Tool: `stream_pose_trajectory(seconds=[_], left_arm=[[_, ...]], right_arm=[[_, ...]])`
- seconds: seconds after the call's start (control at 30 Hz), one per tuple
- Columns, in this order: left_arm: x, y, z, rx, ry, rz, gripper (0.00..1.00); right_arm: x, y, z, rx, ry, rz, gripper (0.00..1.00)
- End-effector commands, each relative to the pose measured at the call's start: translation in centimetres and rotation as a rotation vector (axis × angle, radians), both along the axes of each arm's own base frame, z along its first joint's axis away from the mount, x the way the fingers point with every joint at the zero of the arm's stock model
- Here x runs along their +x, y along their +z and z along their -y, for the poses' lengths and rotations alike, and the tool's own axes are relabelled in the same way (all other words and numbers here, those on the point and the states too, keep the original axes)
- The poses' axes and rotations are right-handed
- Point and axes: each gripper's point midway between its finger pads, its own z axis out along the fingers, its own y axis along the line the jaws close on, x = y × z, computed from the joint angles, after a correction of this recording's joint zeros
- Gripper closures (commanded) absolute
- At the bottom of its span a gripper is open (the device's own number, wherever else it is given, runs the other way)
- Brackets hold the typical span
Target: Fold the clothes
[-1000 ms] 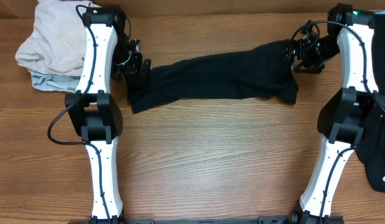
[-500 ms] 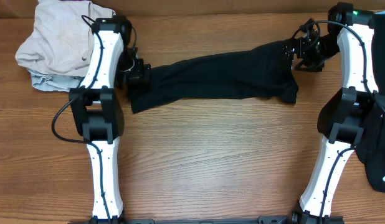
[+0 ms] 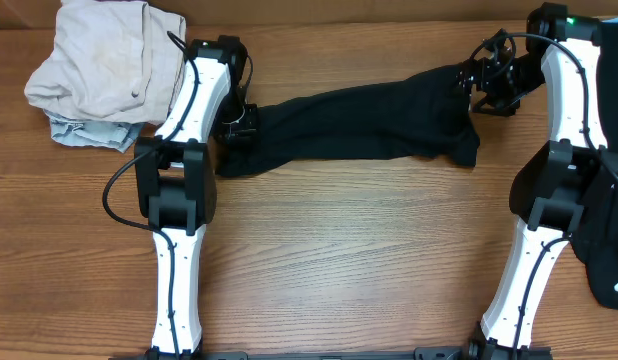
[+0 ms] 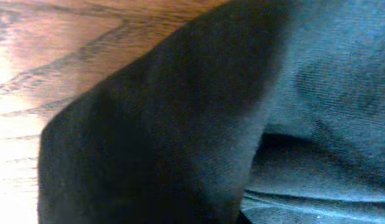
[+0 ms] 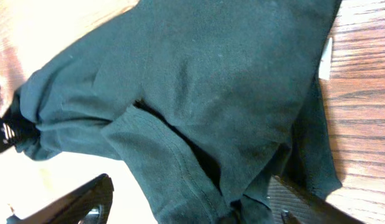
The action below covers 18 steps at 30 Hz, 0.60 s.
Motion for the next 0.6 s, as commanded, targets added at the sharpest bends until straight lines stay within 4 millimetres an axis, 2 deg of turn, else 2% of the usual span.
stream_pose_trajectory(seconds=[0.0,0.07,0.17,0.23,0.4,0.47,0.57], left_arm=[[-0.1,-0.1,-3.4,0.069,0.051,-0.015,0.89],[0.7,1.0,-4.7,0.079,0.048,0.012,0.93],[2.7,4.0,-6.1,0.066,0.021,0.097,0.95],[4.0,6.4,-6.8,0.062,-0.009,0.169,0.96],[6.0,11.5,-6.9,0.059,-0.091,0.314,0.96],[6.2,12.7,-6.3,0.059,-0.113,0.344,0.96],[6.2,13.2,-5.1,0.055,-0.162,0.356,0.96]], right_arm=[[-0.1,1.4,-0.5,0.005,0.005,0.024,0.27],[-0.2,1.4,-0.9,0.007,0.013,0.017,0.43],[-0.4,1.4,-2.0,0.01,0.035,0.006,0.83],[-0.5,1.4,-2.8,0.01,0.053,0.003,0.96],[-0.3,1.4,-5.8,0.008,0.112,0.017,0.96],[-0.2,1.2,-7.2,0.009,0.119,0.015,0.96],[0.0,0.5,-8.9,0.011,0.13,0.011,0.96]])
